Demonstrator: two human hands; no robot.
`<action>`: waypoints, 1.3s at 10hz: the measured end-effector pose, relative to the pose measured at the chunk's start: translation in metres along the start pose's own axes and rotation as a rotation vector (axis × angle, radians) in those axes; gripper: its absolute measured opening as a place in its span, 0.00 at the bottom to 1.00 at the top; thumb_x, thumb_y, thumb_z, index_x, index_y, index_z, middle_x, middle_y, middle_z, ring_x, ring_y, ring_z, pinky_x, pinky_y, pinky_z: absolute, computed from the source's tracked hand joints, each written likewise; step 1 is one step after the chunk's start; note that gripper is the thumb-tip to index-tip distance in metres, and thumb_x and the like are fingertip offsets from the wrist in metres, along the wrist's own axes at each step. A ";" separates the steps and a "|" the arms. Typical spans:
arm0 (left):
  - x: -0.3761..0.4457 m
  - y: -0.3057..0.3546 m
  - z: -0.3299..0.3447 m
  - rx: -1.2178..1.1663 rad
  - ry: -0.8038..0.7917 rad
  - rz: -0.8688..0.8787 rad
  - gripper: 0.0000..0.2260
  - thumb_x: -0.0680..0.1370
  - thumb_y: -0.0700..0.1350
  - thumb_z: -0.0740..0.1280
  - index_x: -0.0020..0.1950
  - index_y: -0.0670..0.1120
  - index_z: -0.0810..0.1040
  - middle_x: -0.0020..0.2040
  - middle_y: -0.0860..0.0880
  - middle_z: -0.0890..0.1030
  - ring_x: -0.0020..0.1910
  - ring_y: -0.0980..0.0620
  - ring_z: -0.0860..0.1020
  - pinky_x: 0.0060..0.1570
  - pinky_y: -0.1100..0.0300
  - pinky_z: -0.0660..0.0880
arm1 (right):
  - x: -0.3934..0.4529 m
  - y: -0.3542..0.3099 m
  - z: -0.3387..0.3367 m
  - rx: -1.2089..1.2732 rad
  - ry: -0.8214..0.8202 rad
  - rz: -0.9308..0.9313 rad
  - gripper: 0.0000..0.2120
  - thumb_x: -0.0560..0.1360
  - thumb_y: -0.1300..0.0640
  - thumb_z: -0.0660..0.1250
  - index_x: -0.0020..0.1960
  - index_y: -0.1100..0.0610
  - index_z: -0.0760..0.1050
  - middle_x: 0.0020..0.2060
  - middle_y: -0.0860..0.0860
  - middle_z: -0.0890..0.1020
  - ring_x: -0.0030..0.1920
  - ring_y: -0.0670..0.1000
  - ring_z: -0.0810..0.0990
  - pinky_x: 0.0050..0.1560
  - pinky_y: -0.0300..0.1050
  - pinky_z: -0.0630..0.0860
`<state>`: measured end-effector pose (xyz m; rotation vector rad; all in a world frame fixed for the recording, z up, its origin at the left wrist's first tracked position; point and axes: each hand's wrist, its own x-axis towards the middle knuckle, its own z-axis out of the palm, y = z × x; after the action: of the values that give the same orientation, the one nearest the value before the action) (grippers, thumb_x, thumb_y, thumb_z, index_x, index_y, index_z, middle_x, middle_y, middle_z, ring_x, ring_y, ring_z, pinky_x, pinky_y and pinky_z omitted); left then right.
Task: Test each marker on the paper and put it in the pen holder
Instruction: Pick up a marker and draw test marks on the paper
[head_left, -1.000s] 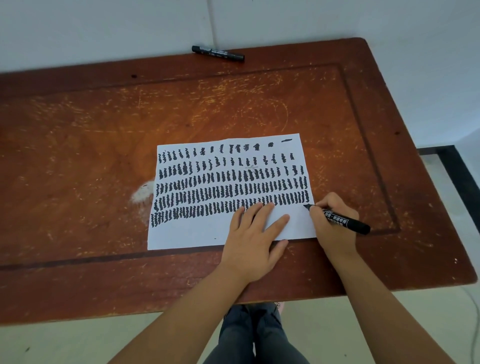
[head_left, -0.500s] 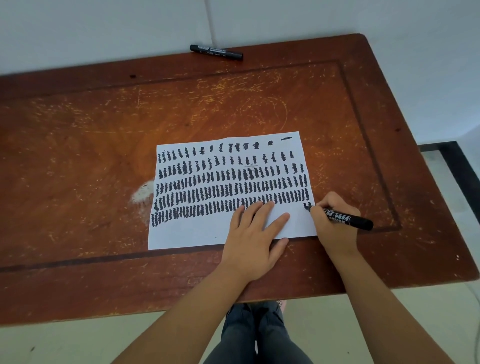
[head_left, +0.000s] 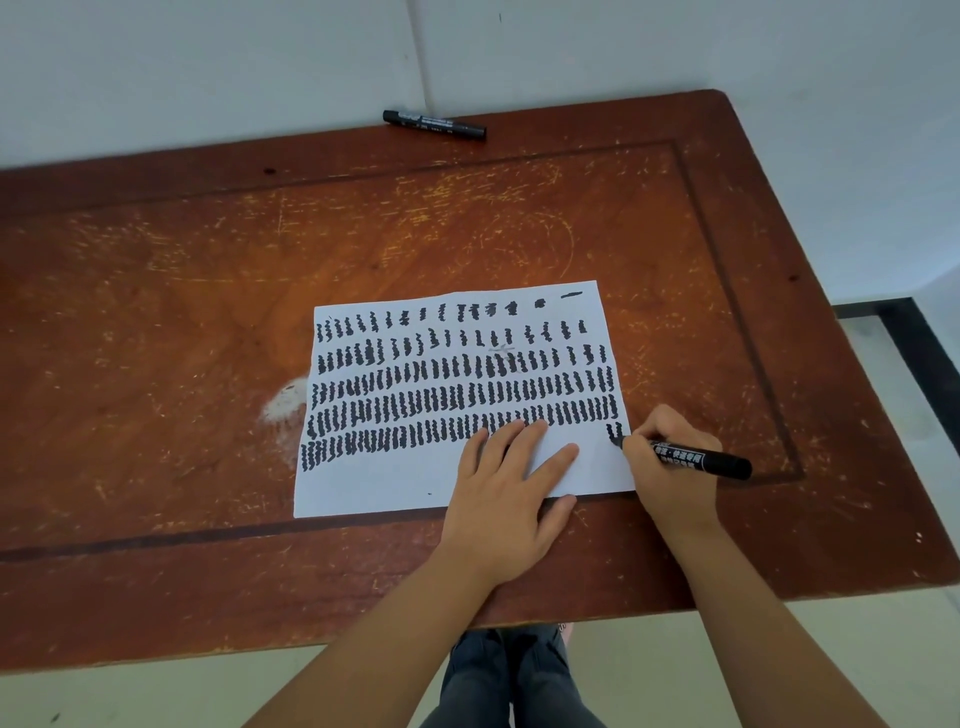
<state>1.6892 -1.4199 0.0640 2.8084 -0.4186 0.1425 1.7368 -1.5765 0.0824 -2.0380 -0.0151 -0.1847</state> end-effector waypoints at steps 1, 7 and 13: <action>0.001 0.000 0.000 0.001 0.004 0.004 0.19 0.75 0.56 0.55 0.61 0.52 0.74 0.61 0.44 0.77 0.61 0.46 0.65 0.61 0.48 0.58 | 0.000 0.000 -0.001 0.004 0.001 0.010 0.08 0.61 0.66 0.57 0.25 0.68 0.63 0.20 0.50 0.62 0.23 0.45 0.61 0.22 0.31 0.56; 0.001 0.002 -0.009 -0.118 -0.025 0.001 0.19 0.71 0.42 0.54 0.58 0.39 0.76 0.56 0.41 0.80 0.59 0.47 0.67 0.63 0.52 0.59 | 0.001 -0.017 -0.021 0.199 -0.029 0.176 0.15 0.69 0.70 0.66 0.35 0.51 0.69 0.28 0.43 0.76 0.28 0.37 0.75 0.27 0.26 0.69; 0.054 -0.006 -0.218 -0.653 0.602 -0.414 0.09 0.69 0.39 0.72 0.47 0.46 0.76 0.47 0.55 0.71 0.41 0.64 0.72 0.41 0.80 0.68 | 0.055 -0.218 -0.044 0.526 -0.183 -0.348 0.04 0.64 0.60 0.64 0.36 0.51 0.74 0.29 0.47 0.83 0.28 0.43 0.78 0.30 0.33 0.75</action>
<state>1.7302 -1.3626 0.2776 2.0159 0.2262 0.6092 1.7654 -1.5191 0.3025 -1.5073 -0.4853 -0.1871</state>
